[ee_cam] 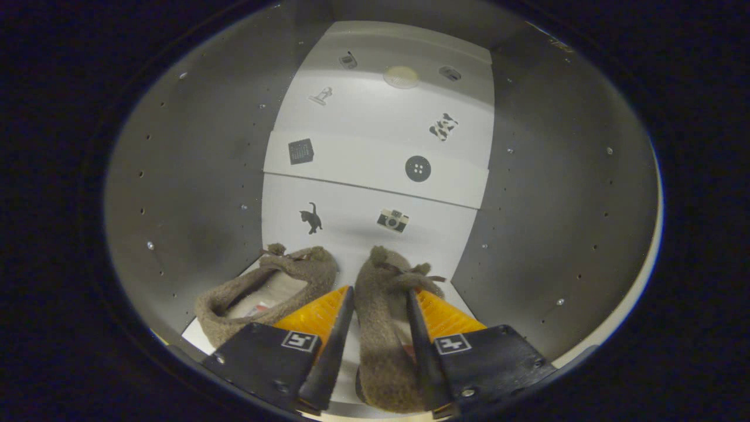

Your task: Open the shoe cabinet door, grab the shoes and put them into the shoe cabinet, then close the shoe cabinet door.

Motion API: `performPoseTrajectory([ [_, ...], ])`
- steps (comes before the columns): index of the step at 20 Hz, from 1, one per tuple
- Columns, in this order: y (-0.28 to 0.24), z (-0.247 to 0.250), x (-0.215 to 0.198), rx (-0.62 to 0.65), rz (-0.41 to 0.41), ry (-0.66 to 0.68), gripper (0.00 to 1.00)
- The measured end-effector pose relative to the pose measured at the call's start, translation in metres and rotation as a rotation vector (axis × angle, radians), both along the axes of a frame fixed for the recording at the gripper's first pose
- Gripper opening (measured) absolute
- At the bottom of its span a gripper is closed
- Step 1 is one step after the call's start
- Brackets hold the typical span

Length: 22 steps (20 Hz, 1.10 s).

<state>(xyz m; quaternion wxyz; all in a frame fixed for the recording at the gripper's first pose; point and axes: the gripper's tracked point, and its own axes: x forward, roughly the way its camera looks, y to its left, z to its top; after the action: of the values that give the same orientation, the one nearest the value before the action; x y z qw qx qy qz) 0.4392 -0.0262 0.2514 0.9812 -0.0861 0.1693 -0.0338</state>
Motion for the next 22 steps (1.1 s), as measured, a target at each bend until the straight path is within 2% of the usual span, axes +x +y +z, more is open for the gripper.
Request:
performPoseTrajectory([
  [1,-0.004,0.006,-0.004,-0.004,-0.008,-0.015,0.61],
  [3,-0.006,0.018,-0.016,-0.011,-0.009,-0.047,0.68],
  [7,0.002,0.038,-0.053,0.03,0.036,-0.069,1.0],
  [13,0.033,0.092,-0.149,0.092,0.143,-0.1,1.0],
  [15,0.04,0.122,-0.182,0.061,0.178,-0.167,1.0],
  [17,0.042,0.145,-0.218,0.001,0.195,-0.198,1.0],
  [22,0.049,0.199,-0.311,-0.042,0.24,-0.248,1.0],
])
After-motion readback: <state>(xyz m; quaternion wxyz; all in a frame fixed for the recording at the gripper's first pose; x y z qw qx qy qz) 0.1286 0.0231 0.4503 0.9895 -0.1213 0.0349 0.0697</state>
